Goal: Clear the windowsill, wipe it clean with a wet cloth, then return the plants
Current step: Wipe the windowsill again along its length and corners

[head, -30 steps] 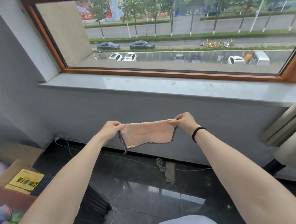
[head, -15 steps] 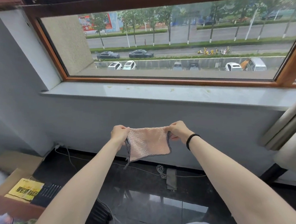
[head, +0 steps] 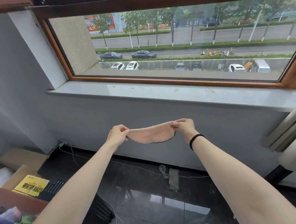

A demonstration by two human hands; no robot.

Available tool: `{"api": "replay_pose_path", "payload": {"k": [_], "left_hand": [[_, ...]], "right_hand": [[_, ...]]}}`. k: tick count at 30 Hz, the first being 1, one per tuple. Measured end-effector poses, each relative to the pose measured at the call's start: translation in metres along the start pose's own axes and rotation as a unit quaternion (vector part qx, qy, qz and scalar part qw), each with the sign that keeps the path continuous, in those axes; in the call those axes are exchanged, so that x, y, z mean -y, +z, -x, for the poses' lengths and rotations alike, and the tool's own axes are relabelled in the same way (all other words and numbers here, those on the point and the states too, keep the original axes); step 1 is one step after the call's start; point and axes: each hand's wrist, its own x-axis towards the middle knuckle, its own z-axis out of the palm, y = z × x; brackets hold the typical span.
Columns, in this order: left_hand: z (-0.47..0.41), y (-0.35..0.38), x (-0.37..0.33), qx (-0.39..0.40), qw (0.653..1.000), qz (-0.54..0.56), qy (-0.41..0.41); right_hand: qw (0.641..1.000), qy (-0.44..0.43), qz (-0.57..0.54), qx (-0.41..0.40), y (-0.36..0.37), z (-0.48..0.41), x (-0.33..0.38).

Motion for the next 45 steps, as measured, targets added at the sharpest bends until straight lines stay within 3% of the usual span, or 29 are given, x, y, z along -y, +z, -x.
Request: {"api": "replay_pose_path", "payload": {"k": [3, 6, 9, 11, 15, 18, 22, 24, 27, 33, 37, 42, 45], "left_hand": [[0.005, 0.001, 0.000, 0.061, 0.997, 0.043, 0.016], [0.011, -0.008, -0.004, 0.189, 0.980, 0.052, 0.037], [0.020, -0.014, -0.019, 0.321, 0.945, 0.021, 0.054], [0.023, -0.011, -0.029, 0.354, 0.931, -0.031, 0.089], [0.024, 0.002, -0.046, 0.323, 0.932, -0.061, 0.156], [0.024, 0.009, -0.057, 0.320, 0.928, -0.087, 0.171], [0.025, 0.013, -0.066, 0.355, 0.920, -0.044, 0.157], [0.026, 0.015, -0.069, 0.325, 0.931, -0.010, 0.168], [0.023, 0.020, -0.072, 0.243, 0.948, -0.052, 0.198], [0.015, 0.023, -0.065, 0.208, 0.959, -0.027, 0.192], [0.009, 0.025, -0.067, 0.142, 0.972, -0.023, 0.184], [0.001, 0.013, -0.060, 0.148, 0.976, 0.068, 0.145], [-0.002, 0.008, -0.056, 0.168, 0.974, 0.100, 0.118]], "right_hand": [[0.999, -0.021, 0.007, -0.048, 0.004, 0.008, 0.006], [0.992, -0.027, 0.069, -0.107, 0.001, 0.006, 0.005], [0.988, -0.005, 0.111, -0.105, -0.001, 0.001, -0.001], [0.991, -0.011, 0.100, -0.091, 0.002, 0.002, -0.004], [0.999, -0.010, -0.003, -0.053, 0.014, 0.008, -0.001], [0.995, 0.006, -0.075, 0.066, 0.020, 0.011, 0.009], [0.983, -0.041, -0.011, 0.180, 0.024, 0.021, 0.024], [0.974, -0.053, 0.010, 0.219, 0.025, 0.024, 0.027], [0.962, -0.054, 0.006, 0.269, 0.027, 0.027, 0.028], [0.967, -0.076, 0.023, 0.240, 0.030, 0.026, 0.029], [0.973, -0.082, 0.050, 0.210, 0.025, 0.017, 0.023], [0.945, -0.055, 0.130, 0.294, -0.001, 0.009, 0.001], [0.951, -0.068, 0.102, 0.284, 0.005, 0.008, -0.004]]}}
